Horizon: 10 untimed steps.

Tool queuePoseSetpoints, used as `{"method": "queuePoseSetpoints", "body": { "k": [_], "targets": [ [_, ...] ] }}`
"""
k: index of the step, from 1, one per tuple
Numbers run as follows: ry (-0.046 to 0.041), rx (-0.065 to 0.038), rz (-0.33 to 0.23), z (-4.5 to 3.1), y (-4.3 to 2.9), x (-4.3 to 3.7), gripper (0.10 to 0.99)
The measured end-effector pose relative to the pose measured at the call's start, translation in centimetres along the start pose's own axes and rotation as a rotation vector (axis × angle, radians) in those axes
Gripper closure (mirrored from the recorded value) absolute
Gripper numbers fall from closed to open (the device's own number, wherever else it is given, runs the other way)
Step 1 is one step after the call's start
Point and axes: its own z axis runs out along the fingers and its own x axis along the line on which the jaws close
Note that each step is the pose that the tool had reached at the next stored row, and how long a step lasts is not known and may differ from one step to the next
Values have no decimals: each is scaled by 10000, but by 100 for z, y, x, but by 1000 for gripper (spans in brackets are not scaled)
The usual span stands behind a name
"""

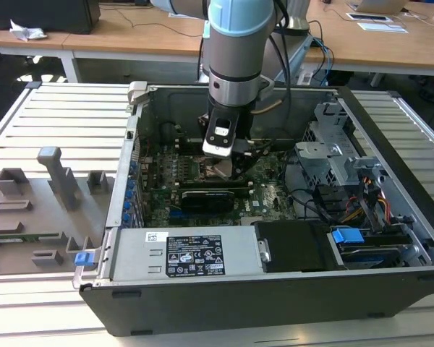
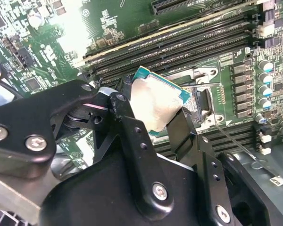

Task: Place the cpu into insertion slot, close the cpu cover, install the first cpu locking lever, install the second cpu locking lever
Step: 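Place the cpu into insertion slot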

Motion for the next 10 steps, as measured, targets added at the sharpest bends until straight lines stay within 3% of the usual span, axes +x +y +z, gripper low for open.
{"method": "queuePoseSetpoints", "body": {
  "k": [10],
  "targets": [
    [-143,36,1436,3,0,0,541]
  ]
}}
